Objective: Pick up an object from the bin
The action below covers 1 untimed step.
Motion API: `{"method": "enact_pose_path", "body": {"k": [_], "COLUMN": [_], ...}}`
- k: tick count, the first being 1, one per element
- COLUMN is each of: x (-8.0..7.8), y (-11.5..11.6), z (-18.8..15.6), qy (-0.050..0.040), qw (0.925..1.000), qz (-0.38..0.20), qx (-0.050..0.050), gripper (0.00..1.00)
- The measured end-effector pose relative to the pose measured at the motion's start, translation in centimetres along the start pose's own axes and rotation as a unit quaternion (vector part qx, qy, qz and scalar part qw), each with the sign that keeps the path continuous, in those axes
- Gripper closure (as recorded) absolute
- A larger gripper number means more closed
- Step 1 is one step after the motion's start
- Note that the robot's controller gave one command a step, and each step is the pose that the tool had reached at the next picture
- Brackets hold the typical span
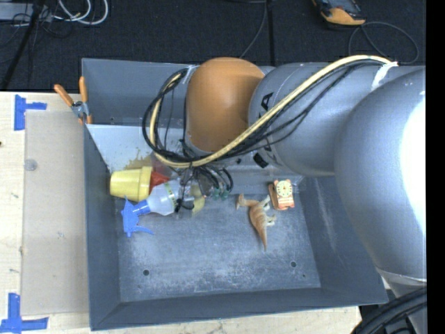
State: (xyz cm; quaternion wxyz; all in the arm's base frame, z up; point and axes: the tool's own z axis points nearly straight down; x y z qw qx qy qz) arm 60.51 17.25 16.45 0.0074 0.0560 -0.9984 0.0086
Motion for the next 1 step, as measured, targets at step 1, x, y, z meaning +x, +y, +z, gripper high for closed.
{"method": "enact_pose_path", "body": {"k": [1], "x": [-0.04], "y": [-0.45], "z": [-5.26], "qy": [0.0024], "qw": [1.0000], "qz": [-0.005], "qx": [0.000], "gripper": [1.00]}}
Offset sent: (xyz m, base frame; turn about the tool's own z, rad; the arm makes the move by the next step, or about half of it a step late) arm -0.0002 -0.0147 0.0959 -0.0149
